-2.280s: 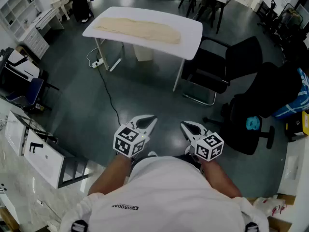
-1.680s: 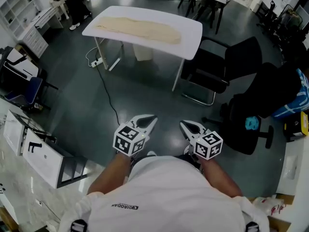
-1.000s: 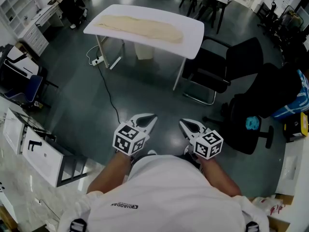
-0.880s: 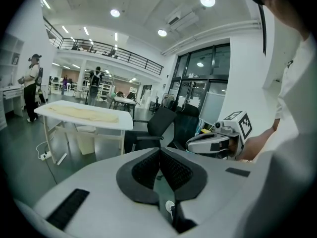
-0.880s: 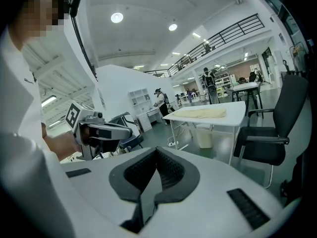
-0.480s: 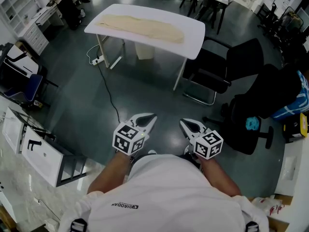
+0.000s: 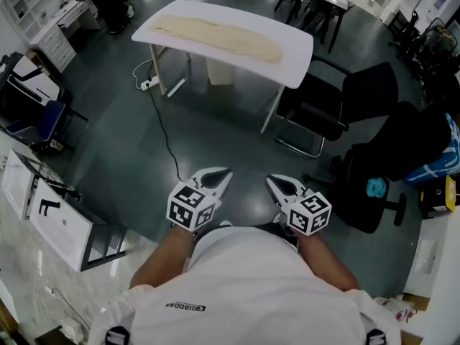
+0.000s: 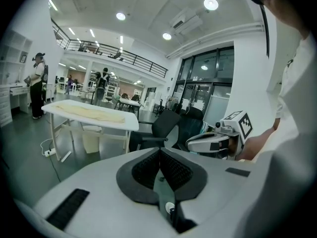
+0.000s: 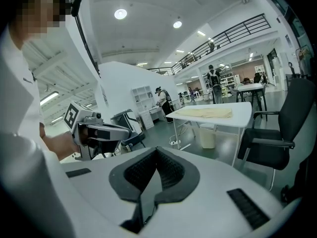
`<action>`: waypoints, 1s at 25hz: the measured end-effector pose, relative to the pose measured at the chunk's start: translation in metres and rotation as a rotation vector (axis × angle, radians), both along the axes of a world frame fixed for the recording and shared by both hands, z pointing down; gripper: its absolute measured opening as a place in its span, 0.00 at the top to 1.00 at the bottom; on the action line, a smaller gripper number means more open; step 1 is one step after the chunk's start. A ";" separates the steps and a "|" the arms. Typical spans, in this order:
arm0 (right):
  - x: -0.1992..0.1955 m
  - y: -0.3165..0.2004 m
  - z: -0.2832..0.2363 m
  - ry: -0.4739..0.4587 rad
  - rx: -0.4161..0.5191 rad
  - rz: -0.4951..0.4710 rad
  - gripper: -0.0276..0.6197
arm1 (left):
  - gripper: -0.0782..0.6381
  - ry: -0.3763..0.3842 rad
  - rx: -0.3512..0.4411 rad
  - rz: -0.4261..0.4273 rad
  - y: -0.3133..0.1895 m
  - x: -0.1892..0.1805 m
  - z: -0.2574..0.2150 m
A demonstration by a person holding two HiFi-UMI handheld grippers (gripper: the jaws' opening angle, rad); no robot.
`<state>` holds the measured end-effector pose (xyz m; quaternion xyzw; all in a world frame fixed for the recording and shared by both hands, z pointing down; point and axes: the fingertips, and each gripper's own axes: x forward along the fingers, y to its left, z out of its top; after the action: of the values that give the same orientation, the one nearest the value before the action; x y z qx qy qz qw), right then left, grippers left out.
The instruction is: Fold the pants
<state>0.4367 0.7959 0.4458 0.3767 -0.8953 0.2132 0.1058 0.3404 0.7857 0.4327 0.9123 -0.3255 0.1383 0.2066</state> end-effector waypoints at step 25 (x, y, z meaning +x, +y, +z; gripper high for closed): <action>-0.023 -0.116 0.012 -0.102 -0.070 -0.073 0.93 | 0.85 -0.053 -0.093 -0.079 -0.088 -0.020 0.029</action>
<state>0.4133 0.6800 0.4575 0.3286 -0.9046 0.2592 0.0810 0.3205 0.6978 0.4618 0.8841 -0.3600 0.1690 0.2454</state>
